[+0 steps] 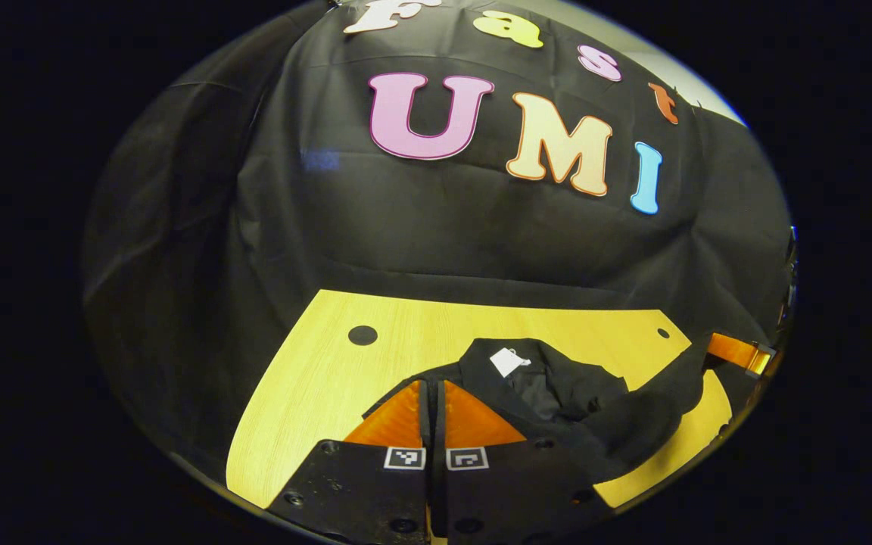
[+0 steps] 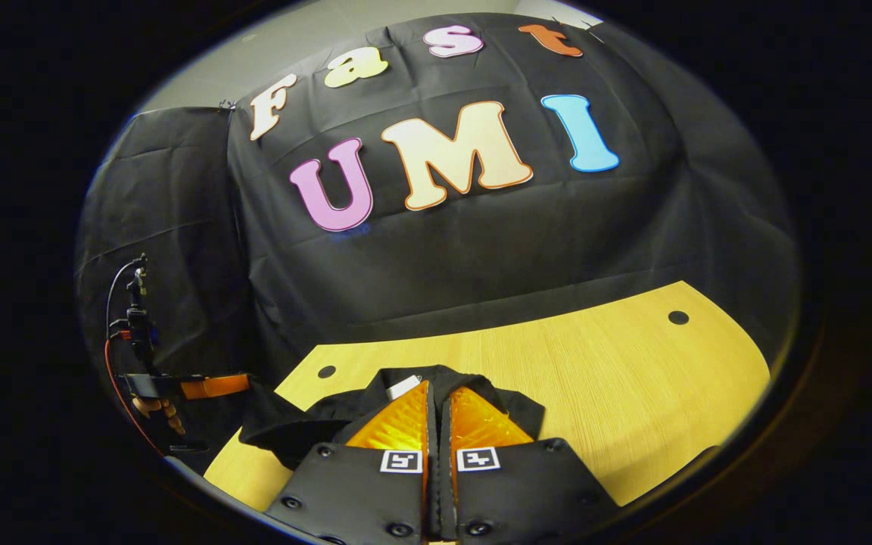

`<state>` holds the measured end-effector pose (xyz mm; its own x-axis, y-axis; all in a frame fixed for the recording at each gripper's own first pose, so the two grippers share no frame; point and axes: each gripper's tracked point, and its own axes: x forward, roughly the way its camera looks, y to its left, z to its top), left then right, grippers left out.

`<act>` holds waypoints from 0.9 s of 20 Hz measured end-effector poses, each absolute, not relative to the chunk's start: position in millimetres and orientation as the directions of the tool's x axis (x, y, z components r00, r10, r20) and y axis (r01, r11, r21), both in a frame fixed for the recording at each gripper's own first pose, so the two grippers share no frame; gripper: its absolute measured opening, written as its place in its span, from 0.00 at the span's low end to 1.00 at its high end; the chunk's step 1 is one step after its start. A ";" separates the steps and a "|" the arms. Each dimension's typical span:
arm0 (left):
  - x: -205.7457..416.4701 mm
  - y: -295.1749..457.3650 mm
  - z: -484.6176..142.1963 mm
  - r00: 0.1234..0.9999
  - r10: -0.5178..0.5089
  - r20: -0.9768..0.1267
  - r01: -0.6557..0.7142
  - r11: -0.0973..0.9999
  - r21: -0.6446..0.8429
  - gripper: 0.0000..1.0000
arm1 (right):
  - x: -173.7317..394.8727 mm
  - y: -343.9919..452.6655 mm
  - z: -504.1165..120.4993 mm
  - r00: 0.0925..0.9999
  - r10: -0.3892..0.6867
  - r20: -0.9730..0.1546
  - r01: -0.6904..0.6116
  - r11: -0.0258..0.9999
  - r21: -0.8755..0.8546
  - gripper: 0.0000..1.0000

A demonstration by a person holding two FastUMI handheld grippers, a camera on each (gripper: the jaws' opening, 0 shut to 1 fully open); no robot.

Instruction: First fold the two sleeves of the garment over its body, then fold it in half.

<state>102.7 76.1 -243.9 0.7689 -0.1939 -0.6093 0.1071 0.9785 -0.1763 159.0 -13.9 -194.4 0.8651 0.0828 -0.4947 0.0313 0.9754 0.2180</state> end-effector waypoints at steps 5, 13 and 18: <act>123.7 88.9 -275.7 0.749 -0.177 -0.638 0.104 0.983 -0.151 0.00 | 187.5 -25.4 -210.6 0.847 0.005 -0.531 0.114 0.975 0.191 0.02; 141.4 104.5 -177.1 0.933 -0.028 -0.358 0.018 0.999 -0.030 0.94 | 172.5 -37.3 -144.5 0.941 -0.153 -0.301 0.172 0.984 0.039 1.00; 94.9 86.8 -116.8 0.972 -0.034 -0.234 0.037 0.999 0.007 0.93 | 113.3 -24.8 -104.7 0.979 -0.127 -0.162 0.134 0.990 0.037 0.98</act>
<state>94.9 86.8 -116.8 0.9716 -0.0344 -0.2342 0.0372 0.9993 0.0074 113.3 -24.8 -104.7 0.9786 -0.1267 -0.1622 0.1344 0.9902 0.0372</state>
